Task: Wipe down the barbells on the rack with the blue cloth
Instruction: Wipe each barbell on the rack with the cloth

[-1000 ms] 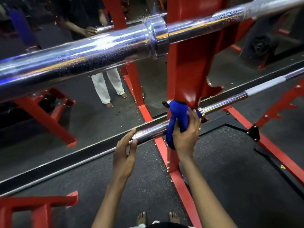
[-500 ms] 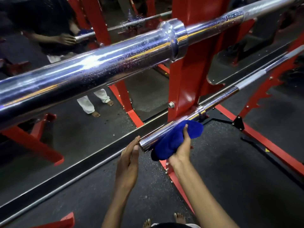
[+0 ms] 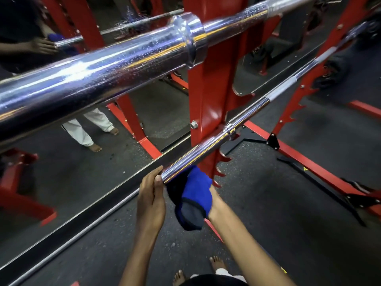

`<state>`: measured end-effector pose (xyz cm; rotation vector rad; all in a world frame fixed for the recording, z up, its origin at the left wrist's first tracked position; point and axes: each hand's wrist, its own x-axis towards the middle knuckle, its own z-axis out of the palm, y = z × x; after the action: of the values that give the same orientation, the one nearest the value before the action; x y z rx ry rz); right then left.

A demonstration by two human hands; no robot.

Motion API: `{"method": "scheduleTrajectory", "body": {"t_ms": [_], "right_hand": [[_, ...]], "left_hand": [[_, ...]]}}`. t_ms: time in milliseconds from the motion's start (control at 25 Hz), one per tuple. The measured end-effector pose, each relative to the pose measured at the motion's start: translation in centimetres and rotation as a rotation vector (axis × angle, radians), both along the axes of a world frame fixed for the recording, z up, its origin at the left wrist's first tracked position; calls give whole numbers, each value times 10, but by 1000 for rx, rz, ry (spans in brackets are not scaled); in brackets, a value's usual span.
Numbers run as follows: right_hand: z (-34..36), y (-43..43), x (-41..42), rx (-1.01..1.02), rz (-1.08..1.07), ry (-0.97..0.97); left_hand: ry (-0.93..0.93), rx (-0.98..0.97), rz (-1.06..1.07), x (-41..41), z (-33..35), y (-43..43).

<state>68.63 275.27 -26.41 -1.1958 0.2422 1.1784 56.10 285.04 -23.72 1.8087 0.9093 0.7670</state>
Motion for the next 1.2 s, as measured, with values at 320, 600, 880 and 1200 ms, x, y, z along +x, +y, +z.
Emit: {"method": "scheduleTrajectory", "body": {"t_ms": [320, 600, 880, 1200], "right_hand": [[19, 7, 40, -275, -145, -1314], [19, 20, 109, -588, -162, -1547], [5, 3, 80, -337, 153, -1873], [15, 3, 96, -414, -88, -1628]], "left_hand": [[542, 319, -142, 24, -10, 2], [570, 446, -171, 35, -1, 7], [477, 579, -110, 45, -10, 4], [600, 806, -79, 44, -12, 8]]}}
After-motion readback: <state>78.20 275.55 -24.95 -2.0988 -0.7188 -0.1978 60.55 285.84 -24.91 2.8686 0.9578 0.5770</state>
